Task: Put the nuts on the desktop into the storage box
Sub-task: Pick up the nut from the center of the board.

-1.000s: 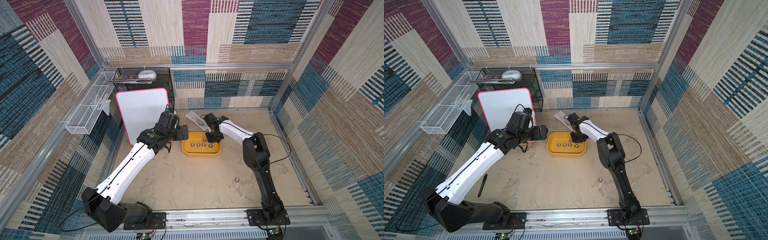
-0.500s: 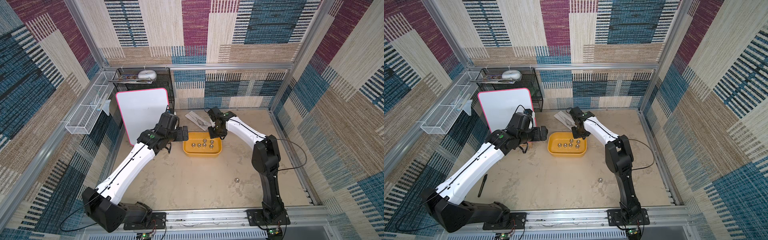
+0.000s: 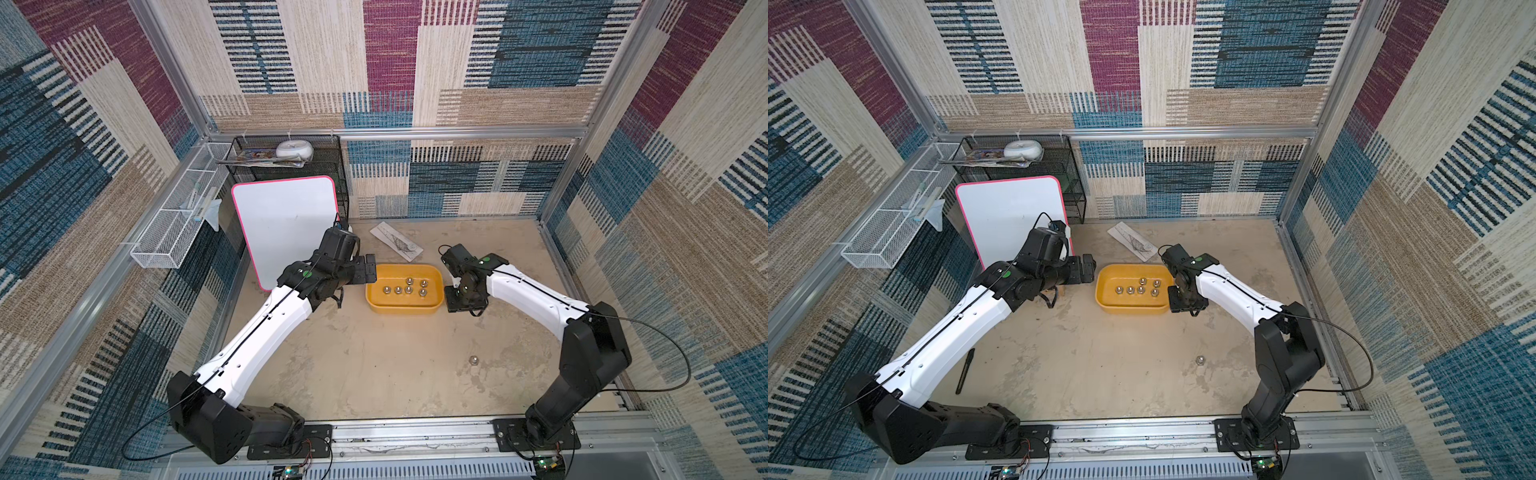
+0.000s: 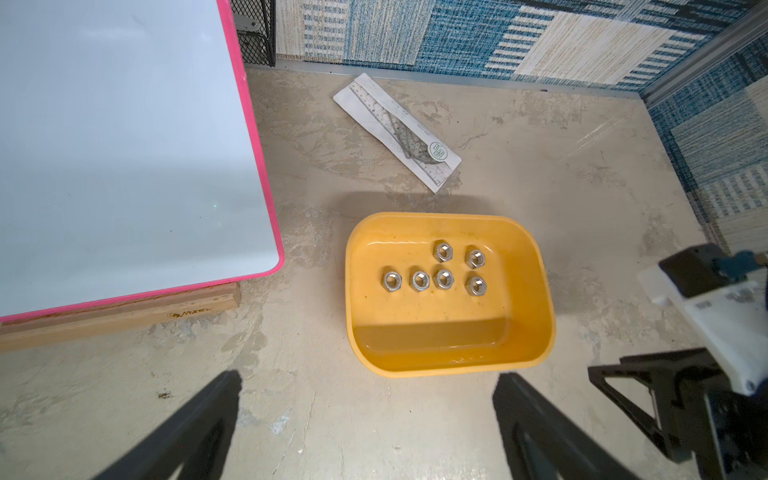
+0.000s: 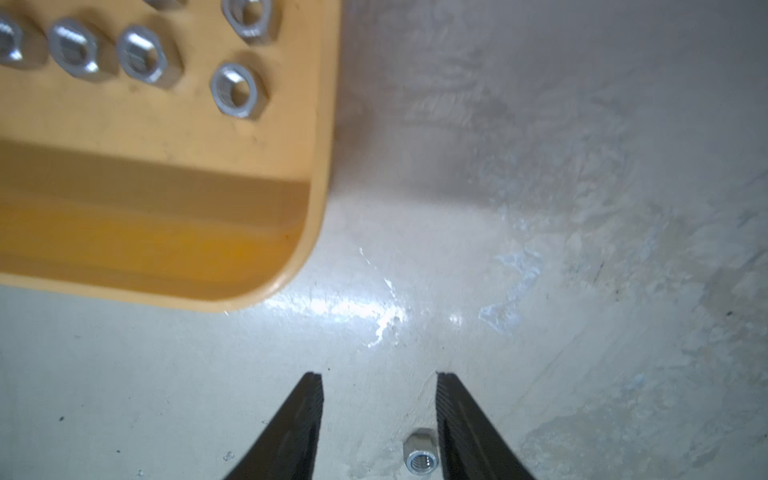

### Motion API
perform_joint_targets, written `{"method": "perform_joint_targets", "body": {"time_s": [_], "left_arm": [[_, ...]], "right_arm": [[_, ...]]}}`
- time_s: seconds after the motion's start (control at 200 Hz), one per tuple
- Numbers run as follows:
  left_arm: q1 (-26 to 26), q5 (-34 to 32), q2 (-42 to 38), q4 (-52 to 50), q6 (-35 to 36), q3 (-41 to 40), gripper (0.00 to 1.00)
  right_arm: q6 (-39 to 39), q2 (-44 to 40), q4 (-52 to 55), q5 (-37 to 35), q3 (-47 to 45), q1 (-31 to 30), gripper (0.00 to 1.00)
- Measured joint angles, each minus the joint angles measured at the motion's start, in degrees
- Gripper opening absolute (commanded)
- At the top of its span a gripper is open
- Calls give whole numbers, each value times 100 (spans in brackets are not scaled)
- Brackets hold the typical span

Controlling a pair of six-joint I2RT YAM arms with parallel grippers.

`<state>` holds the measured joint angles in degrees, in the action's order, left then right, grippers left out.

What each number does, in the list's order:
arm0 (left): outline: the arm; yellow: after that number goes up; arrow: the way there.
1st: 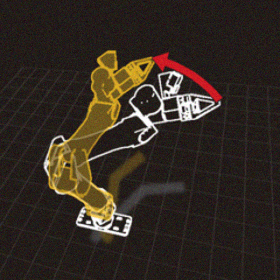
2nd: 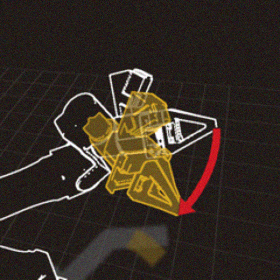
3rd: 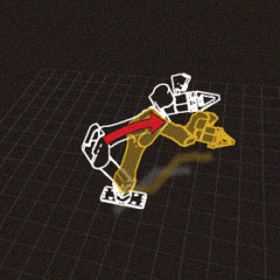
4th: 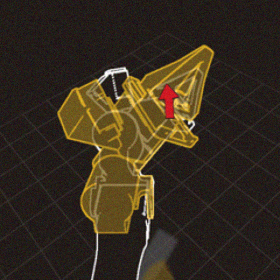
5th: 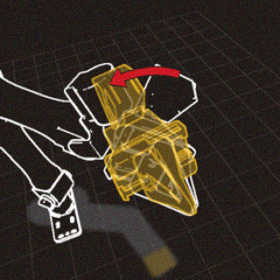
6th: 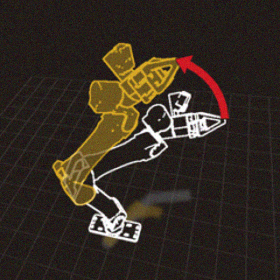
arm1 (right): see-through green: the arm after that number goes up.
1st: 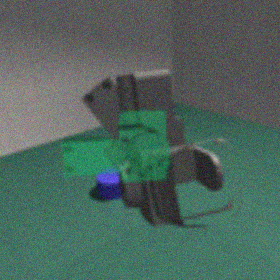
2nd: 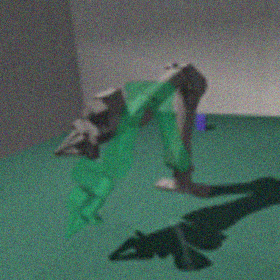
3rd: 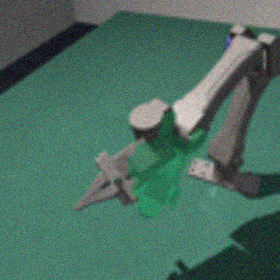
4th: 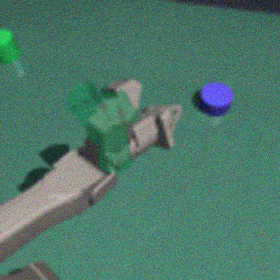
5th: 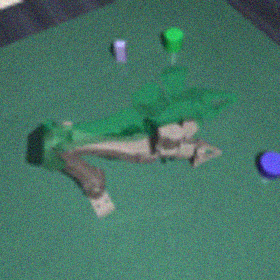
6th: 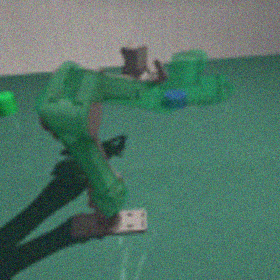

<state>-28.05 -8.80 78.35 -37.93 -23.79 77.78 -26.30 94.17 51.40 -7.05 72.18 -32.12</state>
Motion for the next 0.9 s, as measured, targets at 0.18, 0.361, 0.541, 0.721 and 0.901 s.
{"method": "perform_joint_targets", "body": {"time_s": [0.18,0.361,0.541,0.721,0.901], "left_arm": [[0,-24,90,94,26,7,100],[0,0,170,149,42,22,100],[-2,129,291,116,39,79,99],[0,131,289,103,20,81,100],[0,151,289,101,0,81,100]], "right_arm": [[-409,-647,-114,72,-1104,-57,52],[-691,-955,-245,177,-1805,-168,53],[-848,-1110,-374,302,-2295,-232,55],[-914,-1154,-479,426,-2559,-354,56],[-935,-1095,-601,476,-2754,-446,55]]}}
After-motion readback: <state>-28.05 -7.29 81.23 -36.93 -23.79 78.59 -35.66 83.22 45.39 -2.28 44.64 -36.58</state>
